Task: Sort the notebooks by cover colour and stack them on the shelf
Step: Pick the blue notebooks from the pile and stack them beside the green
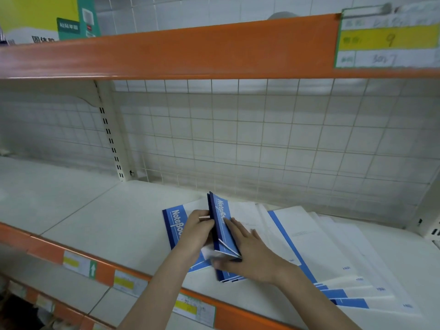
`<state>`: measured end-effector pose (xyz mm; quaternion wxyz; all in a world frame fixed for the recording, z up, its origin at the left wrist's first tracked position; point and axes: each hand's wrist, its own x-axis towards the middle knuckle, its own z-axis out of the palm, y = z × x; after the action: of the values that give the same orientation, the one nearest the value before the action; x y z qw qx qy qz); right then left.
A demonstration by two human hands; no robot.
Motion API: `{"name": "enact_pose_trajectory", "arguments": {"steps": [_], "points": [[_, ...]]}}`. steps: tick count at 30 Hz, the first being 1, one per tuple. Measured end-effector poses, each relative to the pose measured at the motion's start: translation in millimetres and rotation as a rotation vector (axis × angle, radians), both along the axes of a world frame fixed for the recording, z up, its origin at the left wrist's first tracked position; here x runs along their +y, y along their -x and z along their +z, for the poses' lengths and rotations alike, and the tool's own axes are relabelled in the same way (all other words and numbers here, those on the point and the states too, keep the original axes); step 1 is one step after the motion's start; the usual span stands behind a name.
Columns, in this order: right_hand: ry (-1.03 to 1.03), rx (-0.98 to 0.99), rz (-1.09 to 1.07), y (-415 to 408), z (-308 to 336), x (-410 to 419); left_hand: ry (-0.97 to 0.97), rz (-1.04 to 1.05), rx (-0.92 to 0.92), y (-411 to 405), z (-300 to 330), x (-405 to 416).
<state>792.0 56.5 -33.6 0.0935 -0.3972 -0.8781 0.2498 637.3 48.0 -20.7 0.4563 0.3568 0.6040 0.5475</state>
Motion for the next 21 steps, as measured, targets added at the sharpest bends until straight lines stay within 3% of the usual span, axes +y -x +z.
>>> {"name": "enact_pose_trajectory", "arguments": {"steps": [3,4,5,7,8,9,11,15,21], "points": [[-0.095,0.035,-0.059,2.3,2.7,3.3,-0.06,0.045,-0.089,0.7,5.6,2.5],[-0.095,0.057,-0.077,4.4,4.3,4.2,-0.051,0.072,0.018,4.7,4.2,3.2],[-0.089,0.082,-0.09,6.9,5.6,5.1,-0.004,0.103,0.273,10.5,1.4,3.6],[-0.064,0.149,-0.104,13.3,9.3,7.1,0.245,0.168,0.989,24.2,-8.7,0.1],[-0.043,0.179,-0.099,16.8,11.6,8.2,0.372,0.186,1.198,29.4,-12.4,-3.3],[-0.024,0.2,-0.082,21.0,13.9,9.2,0.459,0.191,1.272,32.3,-15.3,-6.2],[-0.003,0.218,-0.037,31.2,17.3,10.8,0.495,0.193,1.225,37.6,-20.0,-6.9],[0.014,0.208,0.016,49.0,15.6,10.0,0.438,0.21,0.913,54.5,-18.7,-1.2],[-0.031,0.143,0.046,53.6,6.5,8.0,0.263,0.129,0.745,55.6,-11.9,-3.9]]}}
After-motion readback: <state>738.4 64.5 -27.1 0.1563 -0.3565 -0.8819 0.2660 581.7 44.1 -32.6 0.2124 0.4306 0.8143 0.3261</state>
